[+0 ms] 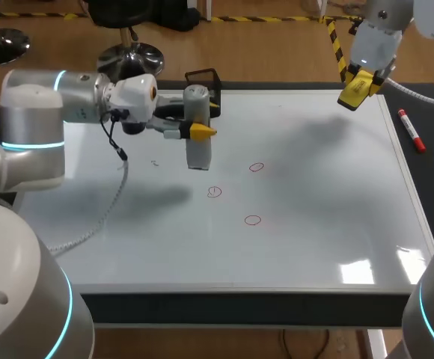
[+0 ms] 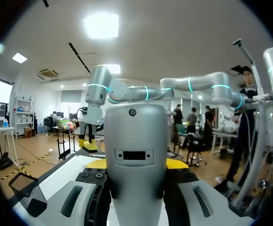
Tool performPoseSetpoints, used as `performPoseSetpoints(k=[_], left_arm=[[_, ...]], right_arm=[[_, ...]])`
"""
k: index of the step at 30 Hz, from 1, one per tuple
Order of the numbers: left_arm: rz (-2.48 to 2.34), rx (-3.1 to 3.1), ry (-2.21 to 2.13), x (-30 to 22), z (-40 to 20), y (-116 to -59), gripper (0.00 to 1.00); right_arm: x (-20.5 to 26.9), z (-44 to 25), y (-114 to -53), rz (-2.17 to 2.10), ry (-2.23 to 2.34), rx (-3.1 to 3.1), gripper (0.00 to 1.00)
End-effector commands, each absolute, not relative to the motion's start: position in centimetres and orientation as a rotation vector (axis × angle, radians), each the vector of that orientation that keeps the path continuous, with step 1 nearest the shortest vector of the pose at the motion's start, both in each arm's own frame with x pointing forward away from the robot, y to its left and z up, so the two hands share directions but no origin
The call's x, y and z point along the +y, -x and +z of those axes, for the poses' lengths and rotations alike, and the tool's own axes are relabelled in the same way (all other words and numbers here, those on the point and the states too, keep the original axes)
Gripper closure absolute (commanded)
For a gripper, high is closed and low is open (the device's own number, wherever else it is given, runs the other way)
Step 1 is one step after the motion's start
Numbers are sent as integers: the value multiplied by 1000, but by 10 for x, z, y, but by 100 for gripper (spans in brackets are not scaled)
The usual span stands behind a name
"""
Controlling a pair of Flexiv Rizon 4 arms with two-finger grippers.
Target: Pick up the inspection probe, press it on each red-marked spot on the whiteboard one by one, put down the probe, pick up the eraser, and wipe off all the red marks.
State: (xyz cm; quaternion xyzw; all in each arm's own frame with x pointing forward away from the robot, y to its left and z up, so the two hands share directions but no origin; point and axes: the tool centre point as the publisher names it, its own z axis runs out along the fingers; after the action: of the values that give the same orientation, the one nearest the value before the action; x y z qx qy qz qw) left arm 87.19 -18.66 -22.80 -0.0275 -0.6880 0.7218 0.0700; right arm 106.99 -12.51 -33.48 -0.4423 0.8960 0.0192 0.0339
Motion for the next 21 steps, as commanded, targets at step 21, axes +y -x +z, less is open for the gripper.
performPoseSetpoints(k=[21], left_arm=[[2168,-2067,121,-190,-228,-871,100]], right_arm=[[-125,-334,-1071,54,1365,2758,100]])
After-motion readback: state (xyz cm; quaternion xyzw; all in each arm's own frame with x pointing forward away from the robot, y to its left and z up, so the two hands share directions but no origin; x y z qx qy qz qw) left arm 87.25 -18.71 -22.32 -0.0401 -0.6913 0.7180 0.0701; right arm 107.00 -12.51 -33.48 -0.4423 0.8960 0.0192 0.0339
